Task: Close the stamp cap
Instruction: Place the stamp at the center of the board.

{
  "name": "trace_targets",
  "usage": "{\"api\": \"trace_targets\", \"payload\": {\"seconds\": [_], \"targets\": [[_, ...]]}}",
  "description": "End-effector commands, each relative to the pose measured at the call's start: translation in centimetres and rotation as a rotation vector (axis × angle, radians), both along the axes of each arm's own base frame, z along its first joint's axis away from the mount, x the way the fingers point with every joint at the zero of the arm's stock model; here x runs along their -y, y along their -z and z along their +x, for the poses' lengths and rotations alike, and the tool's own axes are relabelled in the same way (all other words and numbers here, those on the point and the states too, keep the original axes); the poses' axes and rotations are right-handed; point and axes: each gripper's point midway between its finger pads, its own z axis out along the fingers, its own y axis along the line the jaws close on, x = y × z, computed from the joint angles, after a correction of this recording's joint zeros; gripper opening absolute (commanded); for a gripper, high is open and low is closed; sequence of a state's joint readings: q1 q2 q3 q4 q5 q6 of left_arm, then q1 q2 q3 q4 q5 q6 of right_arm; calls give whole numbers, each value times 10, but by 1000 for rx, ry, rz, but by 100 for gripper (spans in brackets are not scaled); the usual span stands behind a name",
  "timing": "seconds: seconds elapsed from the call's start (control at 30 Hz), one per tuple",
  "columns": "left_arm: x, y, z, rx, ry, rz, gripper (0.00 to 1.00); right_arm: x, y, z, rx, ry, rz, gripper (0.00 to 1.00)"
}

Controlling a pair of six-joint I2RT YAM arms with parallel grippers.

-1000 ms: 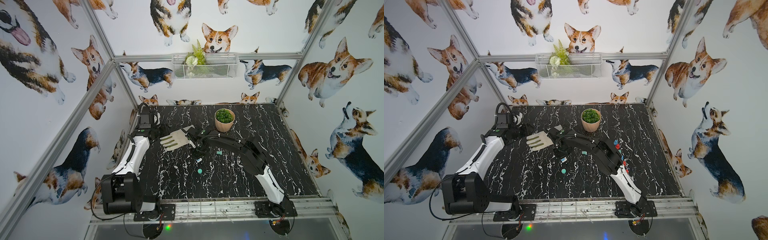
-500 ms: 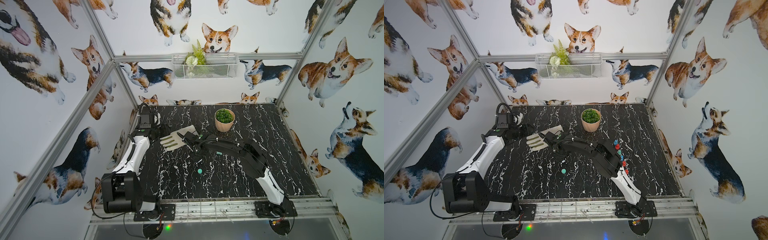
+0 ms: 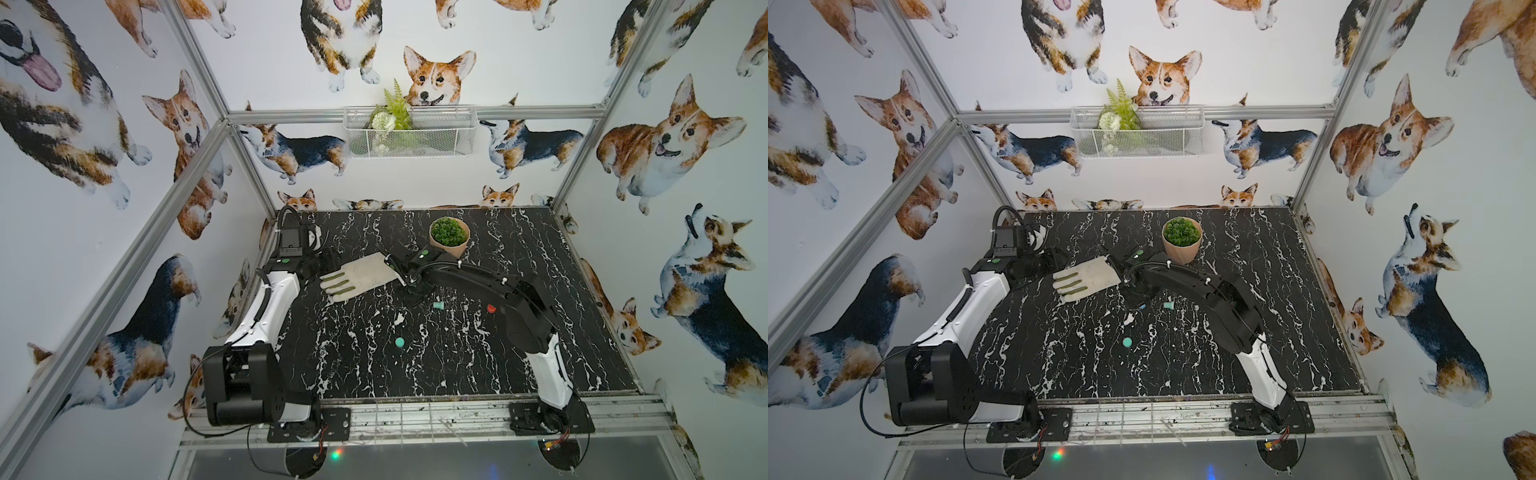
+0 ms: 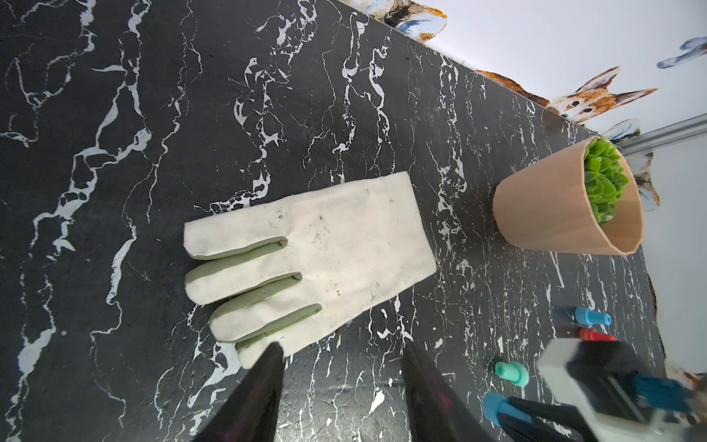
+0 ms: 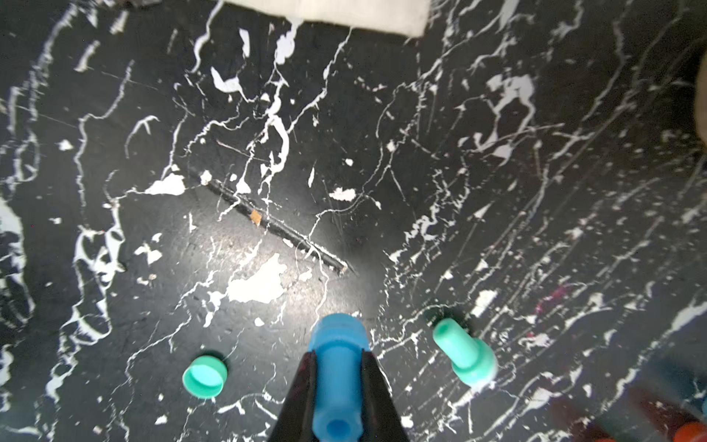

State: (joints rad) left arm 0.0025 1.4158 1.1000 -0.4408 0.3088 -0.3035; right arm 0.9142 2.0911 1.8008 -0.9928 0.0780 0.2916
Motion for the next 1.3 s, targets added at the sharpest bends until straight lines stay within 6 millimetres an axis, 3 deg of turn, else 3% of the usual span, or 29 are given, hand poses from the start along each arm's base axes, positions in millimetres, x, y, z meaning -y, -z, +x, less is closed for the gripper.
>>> {"api": "trace_targets", "payload": {"seconds": [0.0,0.27,0.6,0.77,0.97,1.27], "targets": [[0,-5,5,23,3,-5,53,29,-11,-3,-21,84,-8,0],[1,-3,5,17,5,-11,53,105,-11,-11,-38,281,12,0],[2,2,7,1,8,-22,53,204,25,-30,-70,594,44,0],[2,4,7,-4,6,-21,53,241,35,-33,-42,744,55,0],[2,7,7,-11,6,-21,53,263,39,-35,2,797,25,3],[2,7,8,-14,7,-22,53,257,51,-28,-5,790,51,6]]}}
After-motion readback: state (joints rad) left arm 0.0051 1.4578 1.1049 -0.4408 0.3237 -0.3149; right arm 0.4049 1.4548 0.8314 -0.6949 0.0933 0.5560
